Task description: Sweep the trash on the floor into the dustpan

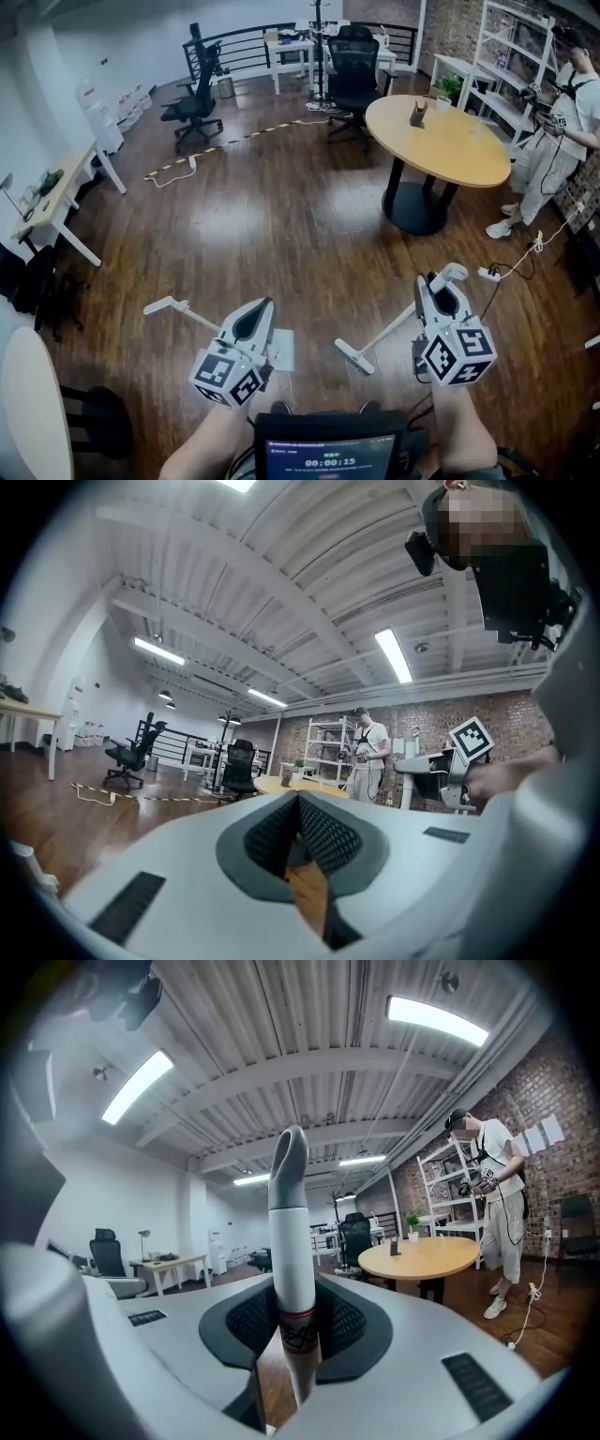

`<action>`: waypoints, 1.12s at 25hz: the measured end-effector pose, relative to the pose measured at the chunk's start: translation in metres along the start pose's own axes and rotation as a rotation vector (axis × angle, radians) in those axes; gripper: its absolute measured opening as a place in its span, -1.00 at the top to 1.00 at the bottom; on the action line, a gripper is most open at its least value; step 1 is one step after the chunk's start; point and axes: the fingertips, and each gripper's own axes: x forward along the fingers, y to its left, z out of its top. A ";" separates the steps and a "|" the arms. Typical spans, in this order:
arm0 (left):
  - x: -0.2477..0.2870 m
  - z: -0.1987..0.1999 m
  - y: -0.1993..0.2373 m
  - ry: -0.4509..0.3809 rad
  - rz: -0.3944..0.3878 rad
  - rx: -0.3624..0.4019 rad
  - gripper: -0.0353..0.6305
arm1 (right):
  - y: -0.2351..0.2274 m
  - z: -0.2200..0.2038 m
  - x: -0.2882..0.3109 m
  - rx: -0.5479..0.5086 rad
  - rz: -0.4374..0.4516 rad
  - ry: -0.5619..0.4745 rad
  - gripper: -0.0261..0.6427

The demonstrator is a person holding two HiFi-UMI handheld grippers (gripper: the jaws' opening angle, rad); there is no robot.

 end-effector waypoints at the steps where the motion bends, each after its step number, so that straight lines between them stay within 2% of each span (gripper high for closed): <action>1: 0.006 0.003 -0.008 -0.001 -0.003 0.004 0.89 | -0.007 0.008 -0.006 -0.005 0.005 -0.006 0.63; 7: 0.037 0.025 -0.047 -0.013 -0.012 0.047 0.89 | -0.030 0.044 -0.041 -0.078 0.079 -0.064 0.64; 12: 0.048 0.048 -0.063 -0.031 -0.011 0.089 0.89 | -0.047 0.067 -0.053 -0.099 0.071 -0.090 0.65; 20: 0.045 0.056 -0.057 -0.063 0.028 0.105 0.89 | -0.063 0.073 -0.052 -0.108 0.038 -0.119 0.65; 28: 0.046 0.049 -0.049 -0.052 0.034 0.081 0.89 | -0.063 0.065 -0.047 -0.084 0.035 -0.098 0.65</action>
